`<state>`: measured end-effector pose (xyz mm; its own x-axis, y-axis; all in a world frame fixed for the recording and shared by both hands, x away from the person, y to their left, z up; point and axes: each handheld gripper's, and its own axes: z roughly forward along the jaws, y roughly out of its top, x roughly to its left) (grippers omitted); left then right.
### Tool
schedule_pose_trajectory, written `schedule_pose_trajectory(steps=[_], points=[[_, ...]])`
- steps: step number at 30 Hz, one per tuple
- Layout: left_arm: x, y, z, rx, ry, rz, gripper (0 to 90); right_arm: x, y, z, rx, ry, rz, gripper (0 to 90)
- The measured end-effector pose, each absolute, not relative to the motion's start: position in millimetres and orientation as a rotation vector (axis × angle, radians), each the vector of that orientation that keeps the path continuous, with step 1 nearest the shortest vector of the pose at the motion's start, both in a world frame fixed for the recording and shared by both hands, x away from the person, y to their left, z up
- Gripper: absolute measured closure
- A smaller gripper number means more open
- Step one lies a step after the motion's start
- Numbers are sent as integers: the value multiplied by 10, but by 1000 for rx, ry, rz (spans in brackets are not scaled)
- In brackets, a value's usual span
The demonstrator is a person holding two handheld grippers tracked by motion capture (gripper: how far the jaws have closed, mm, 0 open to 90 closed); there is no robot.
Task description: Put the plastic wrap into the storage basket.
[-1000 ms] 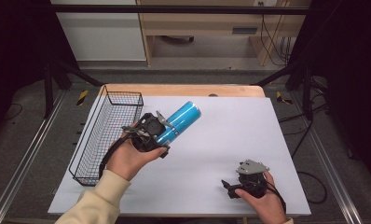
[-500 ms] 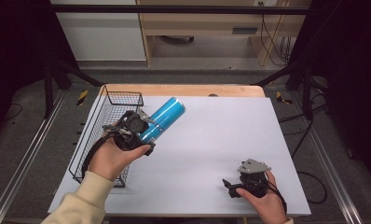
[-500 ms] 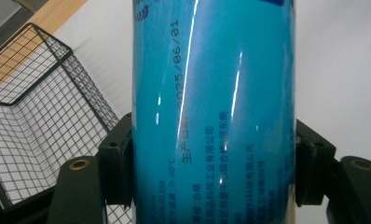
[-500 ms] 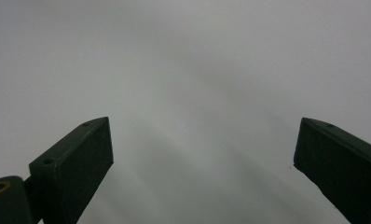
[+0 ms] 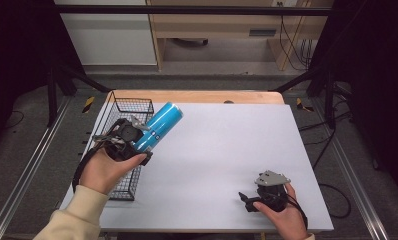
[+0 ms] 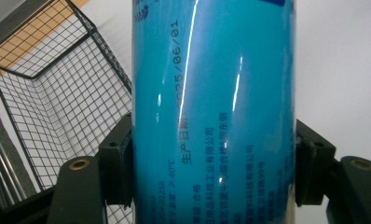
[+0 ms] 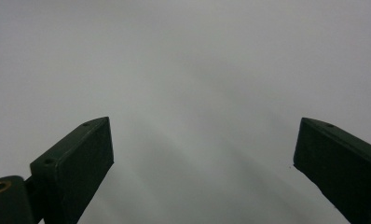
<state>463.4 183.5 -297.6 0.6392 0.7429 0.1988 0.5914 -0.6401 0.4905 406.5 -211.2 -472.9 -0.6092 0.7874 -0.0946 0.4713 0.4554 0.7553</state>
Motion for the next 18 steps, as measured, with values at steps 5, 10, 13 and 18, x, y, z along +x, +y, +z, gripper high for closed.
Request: schedule_pose_trajectory(steps=[5,10,13,18], points=[[4623,1931,-2989,2458,1078,557,318,4062,-2116,-4731,1062,2279,976,53],[4598,2012,-3002,2450,1106,556,318,4061,-2116,-4731,1061,2279,975,53],[4583,2073,-3015,2441,1126,557,318,4061,-2114,-4732,1062,2278,975,53],[4562,2157,-3030,2438,1146,555,318,4062,-2115,-4732,1059,2274,975,54]])
